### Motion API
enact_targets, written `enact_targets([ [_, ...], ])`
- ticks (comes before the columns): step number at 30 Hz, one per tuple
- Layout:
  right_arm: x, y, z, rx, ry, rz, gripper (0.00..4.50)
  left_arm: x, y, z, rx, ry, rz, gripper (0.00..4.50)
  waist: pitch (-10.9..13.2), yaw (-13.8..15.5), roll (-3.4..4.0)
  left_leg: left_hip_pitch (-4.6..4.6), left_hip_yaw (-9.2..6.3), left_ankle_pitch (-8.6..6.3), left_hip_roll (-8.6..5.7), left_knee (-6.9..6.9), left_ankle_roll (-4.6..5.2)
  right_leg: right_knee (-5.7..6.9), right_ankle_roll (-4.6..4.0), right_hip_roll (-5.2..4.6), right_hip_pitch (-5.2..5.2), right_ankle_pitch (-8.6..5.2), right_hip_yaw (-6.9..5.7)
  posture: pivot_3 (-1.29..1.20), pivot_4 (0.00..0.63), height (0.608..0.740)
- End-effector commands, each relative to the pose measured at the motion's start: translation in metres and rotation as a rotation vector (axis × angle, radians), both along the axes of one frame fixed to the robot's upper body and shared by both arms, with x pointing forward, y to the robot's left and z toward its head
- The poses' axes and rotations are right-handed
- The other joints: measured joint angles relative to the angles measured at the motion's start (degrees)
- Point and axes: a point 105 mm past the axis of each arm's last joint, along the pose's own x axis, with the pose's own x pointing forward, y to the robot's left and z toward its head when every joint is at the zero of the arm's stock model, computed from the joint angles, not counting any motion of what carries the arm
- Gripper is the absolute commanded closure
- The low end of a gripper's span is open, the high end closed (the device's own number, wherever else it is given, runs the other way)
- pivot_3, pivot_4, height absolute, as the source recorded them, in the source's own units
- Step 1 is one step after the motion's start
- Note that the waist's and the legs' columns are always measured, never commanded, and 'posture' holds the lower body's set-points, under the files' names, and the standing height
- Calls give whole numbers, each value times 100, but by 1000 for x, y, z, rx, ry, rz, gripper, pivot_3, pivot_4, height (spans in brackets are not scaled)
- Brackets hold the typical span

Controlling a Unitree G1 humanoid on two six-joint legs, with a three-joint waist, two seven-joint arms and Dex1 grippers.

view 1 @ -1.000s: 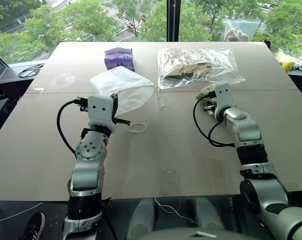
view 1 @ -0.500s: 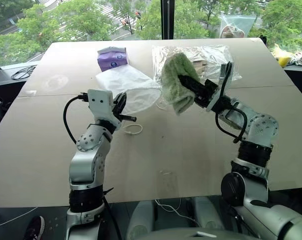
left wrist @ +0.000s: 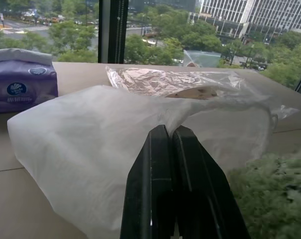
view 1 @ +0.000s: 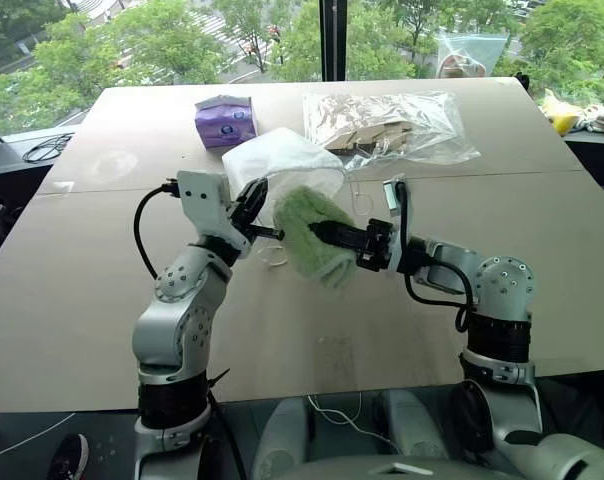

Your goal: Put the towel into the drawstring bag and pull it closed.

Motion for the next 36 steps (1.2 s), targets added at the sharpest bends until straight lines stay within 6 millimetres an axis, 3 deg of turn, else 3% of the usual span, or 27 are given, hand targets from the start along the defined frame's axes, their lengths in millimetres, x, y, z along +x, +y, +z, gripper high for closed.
enact_targets([
  [1, 10, 4, 5, 70, 46, -54, 4481, -14, -19, 13, -30, -48, -95, 4500, 0, 1, 0, 0, 0, 0, 0, 0, 0, 0, 0, 0, 0, 0, 0, 0, 150, 740],
  [8, 7, 19, -19, 25, 178, -34, 4481, -18, -31, 20, -67, -69, -146, 4500, 2, 0, 2, -1, -1, 0, 1, 0, 0, 0, 0, 1, -1, 0, -1, 0, 150, 740],
  [15, 13, 27, -26, -35, 211, -41, 4481, -23, -42, 18, -73, -68, -198, 4500, 3, -6, 3, -2, 0, 0, 1, -1, 0, -3, 0, 1, -1, -1, -1, 0, 150, 740],
  [20, 29, 31, -14, 62, 268, -98, 4481, -30, -51, 12, -55, -52, -250, 4500, 4, -5, 3, -1, -1, 0, 1, -1, 0, -2, 0, 2, -1, -1, 0, 0, 150, 740],
  [25, 49, 24, 18, 379, 399, -159, 4481, -33, -52, 6, -46, -31, -258, 4500, 9, 6, 6, -4, 0, 0, 1, -1, 1, -6, 0, 2, -1, -1, 0, 0, 150, 740],
  [33, 52, 19, 53, 648, 490, -107, 4481, -31, -58, 3, -45, -27, -272, 4500, 21, -16, 17, -5, 2, -1, 7, -5, 1, -11, 0, 8, -4, -1, 3, 0, 150, 740],
  [36, 57, 22, 55, 707, 594, -99, 4481, -36, -67, -1, -34, -9, -345, 4500, 25, -13, 18, -6, 4, -1, 7, -4, 1, -13, 0, 7, -3, -1, 4, 0, 150, 740],
])
